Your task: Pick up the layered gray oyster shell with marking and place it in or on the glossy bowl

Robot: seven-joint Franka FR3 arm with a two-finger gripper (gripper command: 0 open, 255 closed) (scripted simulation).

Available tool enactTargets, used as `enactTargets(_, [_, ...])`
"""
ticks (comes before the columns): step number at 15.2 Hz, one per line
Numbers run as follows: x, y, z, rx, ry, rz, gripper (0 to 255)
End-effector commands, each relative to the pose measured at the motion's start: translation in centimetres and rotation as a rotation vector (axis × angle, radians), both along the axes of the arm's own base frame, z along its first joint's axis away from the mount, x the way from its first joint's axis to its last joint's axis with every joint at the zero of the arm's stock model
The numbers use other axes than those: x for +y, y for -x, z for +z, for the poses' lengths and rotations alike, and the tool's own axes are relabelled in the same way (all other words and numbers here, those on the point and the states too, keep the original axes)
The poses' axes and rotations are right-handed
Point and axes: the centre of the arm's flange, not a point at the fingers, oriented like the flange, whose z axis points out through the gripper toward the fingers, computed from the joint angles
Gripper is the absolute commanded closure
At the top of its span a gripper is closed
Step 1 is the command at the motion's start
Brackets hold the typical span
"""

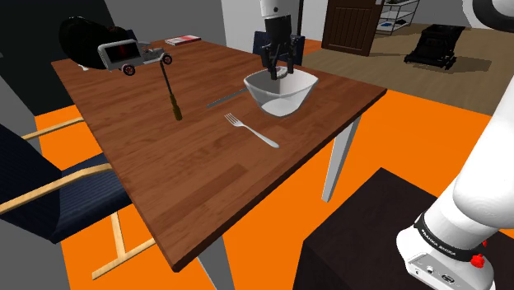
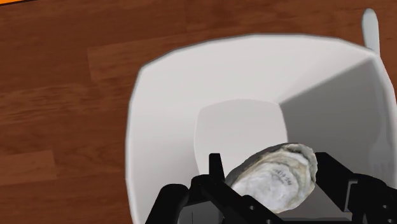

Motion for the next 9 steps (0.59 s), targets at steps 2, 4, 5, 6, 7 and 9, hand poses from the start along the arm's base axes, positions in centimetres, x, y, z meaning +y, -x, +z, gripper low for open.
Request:
enactTargets(2, [0.03,0.00,-0.18,-0.001,0.000,0.000,255])
enactTargets(4, [0.03,0.00,-0.18,-0.001,0.000,0.000,255])
enactTargets(5, [0.03,0.00,-0.18,-0.001,0.000,0.000,255])
enactTargets(6, [0.03,0.00,-0.18,-0.001,0.000,0.000,255])
enactTargets(7, [0.03,0.00,-0.18,0.000,0.000,0.000,255])
enactTargets(9, [0.03,0.00,-0.18,0.000,0.000,0.000,0])
